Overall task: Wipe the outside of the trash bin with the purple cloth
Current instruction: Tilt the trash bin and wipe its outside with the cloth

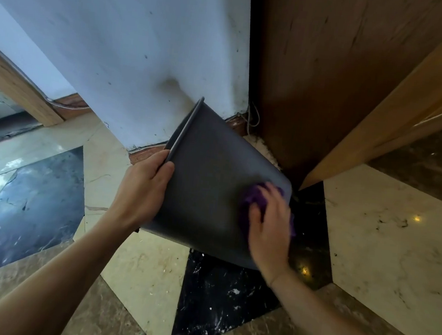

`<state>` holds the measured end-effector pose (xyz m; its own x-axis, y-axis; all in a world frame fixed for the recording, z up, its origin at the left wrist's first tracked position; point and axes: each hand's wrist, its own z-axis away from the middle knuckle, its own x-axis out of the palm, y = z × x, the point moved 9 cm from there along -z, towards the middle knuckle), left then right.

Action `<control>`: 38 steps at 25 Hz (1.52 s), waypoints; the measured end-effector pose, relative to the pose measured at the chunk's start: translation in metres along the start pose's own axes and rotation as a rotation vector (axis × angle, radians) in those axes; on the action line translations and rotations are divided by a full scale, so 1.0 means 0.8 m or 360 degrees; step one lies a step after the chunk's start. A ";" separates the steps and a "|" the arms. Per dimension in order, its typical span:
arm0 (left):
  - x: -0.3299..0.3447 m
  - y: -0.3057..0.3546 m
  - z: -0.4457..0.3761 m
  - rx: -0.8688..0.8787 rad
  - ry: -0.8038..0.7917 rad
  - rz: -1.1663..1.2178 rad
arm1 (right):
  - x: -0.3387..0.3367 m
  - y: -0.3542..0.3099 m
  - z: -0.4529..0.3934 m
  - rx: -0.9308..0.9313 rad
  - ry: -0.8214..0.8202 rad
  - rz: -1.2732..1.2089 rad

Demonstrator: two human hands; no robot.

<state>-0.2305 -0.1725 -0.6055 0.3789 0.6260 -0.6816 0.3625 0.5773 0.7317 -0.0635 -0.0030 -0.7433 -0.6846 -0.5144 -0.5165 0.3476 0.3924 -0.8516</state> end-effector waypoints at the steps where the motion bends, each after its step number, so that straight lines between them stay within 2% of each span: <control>1: 0.002 0.002 0.001 0.0007 -0.0009 0.0003 | 0.011 -0.028 0.017 -0.0102 -0.0026 -0.0048; 5: 0.004 0.008 0.004 0.0003 -0.0026 0.0094 | 0.049 -0.150 0.054 -0.0652 -0.0152 -0.0095; 9: 0.007 0.011 0.005 -0.0012 -0.0042 0.0152 | 0.057 -0.162 0.036 -0.0730 -0.0167 0.0195; 14: 0.005 0.002 0.007 0.0004 -0.0072 0.0035 | 0.035 -0.073 -0.058 -0.0274 -0.0150 0.0166; 20: 0.001 0.001 0.016 -0.0006 0.0031 0.0103 | -0.009 0.059 -0.085 0.0322 0.0005 0.0054; 24: -0.002 -0.001 0.020 -0.0002 0.0090 0.0001 | -0.013 0.055 -0.050 0.0370 0.0068 -0.0050; 28: -0.005 -0.006 0.025 -0.0023 0.0112 0.0041 | 0.008 -0.025 0.018 0.0044 0.0041 -0.0093; 33: -0.005 -0.011 0.027 -0.0034 0.0159 0.0141 | 0.053 -0.167 0.054 -0.0566 -0.0082 -0.0166; 35: -0.003 -0.008 0.027 -0.0016 0.0147 0.0210 | 0.059 -0.175 0.056 -0.0669 -0.0099 -0.0085; 38: -0.002 -0.013 0.028 -0.0049 0.0127 0.0218 | 0.047 -0.131 0.050 -0.0718 -0.0076 0.0068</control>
<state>-0.2162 -0.1912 -0.6119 0.3534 0.7390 -0.5736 0.2852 0.4989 0.8184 -0.0999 -0.0939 -0.6771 -0.6418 -0.5208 -0.5629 0.0540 0.7015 -0.7106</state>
